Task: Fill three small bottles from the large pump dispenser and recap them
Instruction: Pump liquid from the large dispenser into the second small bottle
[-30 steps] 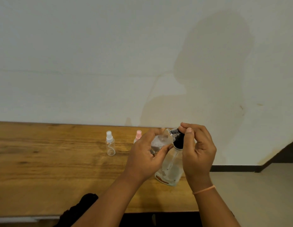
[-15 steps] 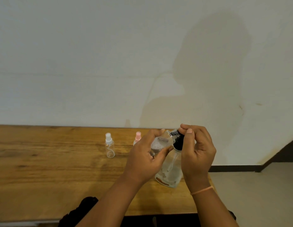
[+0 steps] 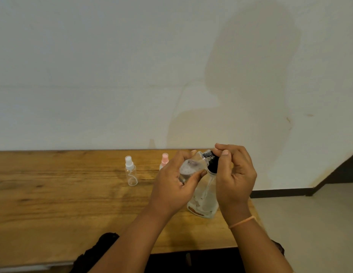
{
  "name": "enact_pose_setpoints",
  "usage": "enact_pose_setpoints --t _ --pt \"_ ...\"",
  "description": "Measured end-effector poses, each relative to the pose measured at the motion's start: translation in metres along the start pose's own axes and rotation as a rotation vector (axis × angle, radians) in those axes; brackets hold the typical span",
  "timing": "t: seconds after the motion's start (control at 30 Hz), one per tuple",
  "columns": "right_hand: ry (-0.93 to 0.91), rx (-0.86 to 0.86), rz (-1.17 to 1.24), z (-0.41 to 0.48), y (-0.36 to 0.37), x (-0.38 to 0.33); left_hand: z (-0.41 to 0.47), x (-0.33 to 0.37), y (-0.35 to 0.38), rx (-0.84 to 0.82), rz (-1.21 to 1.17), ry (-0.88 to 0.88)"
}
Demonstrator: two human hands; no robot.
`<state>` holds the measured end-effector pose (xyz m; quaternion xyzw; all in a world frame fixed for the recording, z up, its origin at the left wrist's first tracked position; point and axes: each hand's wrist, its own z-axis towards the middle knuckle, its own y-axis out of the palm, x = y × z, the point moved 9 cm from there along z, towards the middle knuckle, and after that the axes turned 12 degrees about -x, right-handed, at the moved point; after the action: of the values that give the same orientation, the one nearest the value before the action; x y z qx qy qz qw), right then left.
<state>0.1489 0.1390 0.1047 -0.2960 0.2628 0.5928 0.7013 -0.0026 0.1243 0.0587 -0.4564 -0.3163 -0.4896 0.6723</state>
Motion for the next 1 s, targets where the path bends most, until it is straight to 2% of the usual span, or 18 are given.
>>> enact_pose_setpoints --t 0.37,0.63,1.0 --pt "-0.108 -0.035 -0.105 0.001 0.003 -0.007 -0.001 -0.002 0.0 0.01 0.017 0.009" --pt "-0.02 0.011 0.001 0.001 0.0 -0.006 -0.004 0.004 -0.002 0.019 0.032 0.025" --pt "-0.12 -0.02 -0.088 0.002 0.0 -0.004 -0.002 -0.005 0.003 0.001 -0.011 -0.009"
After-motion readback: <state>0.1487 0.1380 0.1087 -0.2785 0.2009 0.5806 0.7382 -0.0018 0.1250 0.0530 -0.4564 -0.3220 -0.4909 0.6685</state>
